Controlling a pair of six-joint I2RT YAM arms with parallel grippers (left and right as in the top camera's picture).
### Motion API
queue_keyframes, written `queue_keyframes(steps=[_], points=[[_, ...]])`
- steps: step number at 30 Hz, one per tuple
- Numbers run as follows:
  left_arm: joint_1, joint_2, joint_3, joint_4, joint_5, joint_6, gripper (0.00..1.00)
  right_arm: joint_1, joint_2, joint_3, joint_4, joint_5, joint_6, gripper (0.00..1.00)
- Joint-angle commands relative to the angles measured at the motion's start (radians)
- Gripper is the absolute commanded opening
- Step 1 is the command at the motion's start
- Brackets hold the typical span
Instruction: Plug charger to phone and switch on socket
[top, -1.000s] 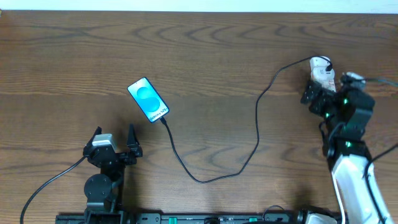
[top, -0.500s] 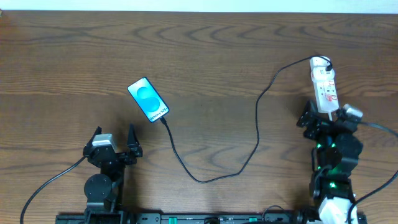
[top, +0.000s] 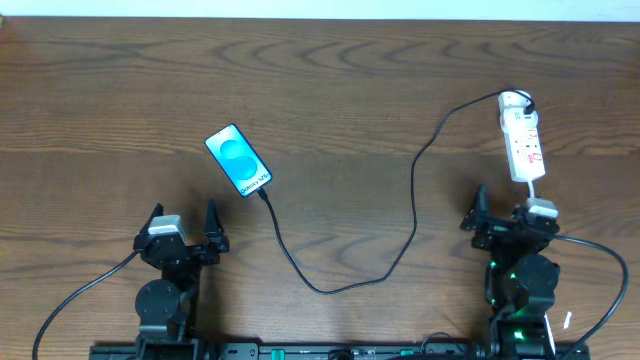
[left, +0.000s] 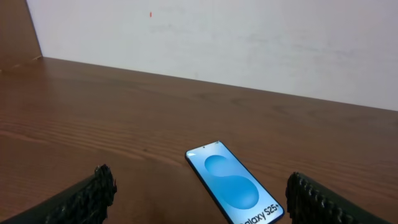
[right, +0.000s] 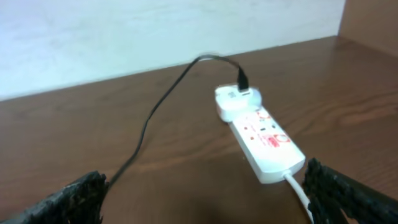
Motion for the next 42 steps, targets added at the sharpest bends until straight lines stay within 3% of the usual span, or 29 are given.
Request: queue_keyframes(steps=[1, 11, 22, 42], points=[[0.005, -0.006, -0.018, -0.040, -0.020, 0.013, 0.90, 0.027, -0.084, -0.013, -0.075, 0.019, -0.081, 0.99], [0.005, -0.006, -0.018, -0.040, -0.020, 0.013, 0.90, 0.049, -0.320, -0.013, -0.349, 0.010, -0.123, 0.99], [0.005, -0.006, -0.018, -0.040, -0.020, 0.013, 0.89, 0.047, -0.428, -0.013, -0.363, -0.122, -0.272, 0.99], [0.005, -0.006, -0.018, -0.040, -0.020, 0.013, 0.90, 0.048, -0.472, -0.014, -0.364, -0.139, -0.267, 0.99]])
